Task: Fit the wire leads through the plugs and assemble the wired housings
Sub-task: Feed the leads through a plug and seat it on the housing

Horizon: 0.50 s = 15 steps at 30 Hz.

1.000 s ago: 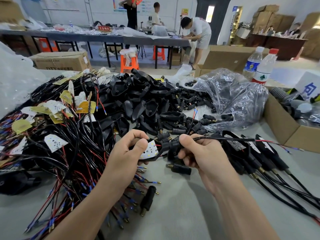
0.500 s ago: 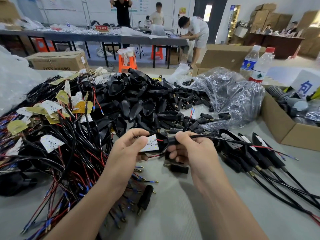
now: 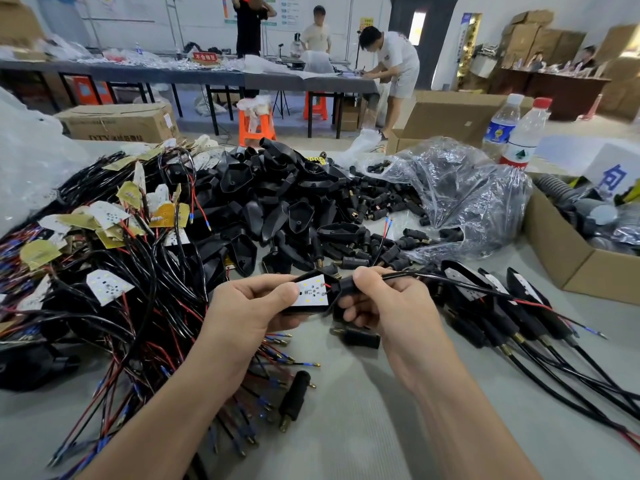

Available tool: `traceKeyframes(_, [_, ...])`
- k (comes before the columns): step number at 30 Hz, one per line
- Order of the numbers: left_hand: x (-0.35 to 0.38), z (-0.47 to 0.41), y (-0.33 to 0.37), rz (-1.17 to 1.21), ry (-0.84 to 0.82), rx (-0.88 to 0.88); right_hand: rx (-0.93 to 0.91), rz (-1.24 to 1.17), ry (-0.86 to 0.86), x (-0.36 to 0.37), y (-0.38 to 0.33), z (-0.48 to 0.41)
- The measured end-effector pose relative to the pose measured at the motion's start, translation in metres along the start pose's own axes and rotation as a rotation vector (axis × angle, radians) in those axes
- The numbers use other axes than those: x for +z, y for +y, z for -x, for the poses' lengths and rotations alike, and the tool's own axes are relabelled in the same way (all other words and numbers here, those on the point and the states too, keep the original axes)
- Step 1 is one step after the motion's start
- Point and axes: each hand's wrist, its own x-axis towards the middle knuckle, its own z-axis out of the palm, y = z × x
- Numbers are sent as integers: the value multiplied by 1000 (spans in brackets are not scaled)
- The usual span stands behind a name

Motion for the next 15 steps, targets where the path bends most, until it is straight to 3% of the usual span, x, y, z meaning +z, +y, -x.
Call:
traceKeyframes(4, [3,2,2,7,-138,-120,14,48,-7,5,0,3])
traceKeyframes(6, [4,3,2,19,-117,-107,-35,341,121,4,1,3])
traceKeyframes(8, [4,1,2,45,-59,-84,-195,667,330,1,1,5])
traceKeyframes(10, [2,-1,2,68,-10,-83,-424,718,474,1,-2,11])
traceKeyframes(13, [-1,-2,5,90,-5,-90,-740,823,532,4,-7,16])
traceKeyframes(15, [-3,-2,8,94,-25,-99,-800,1015,454,1,-7,14])
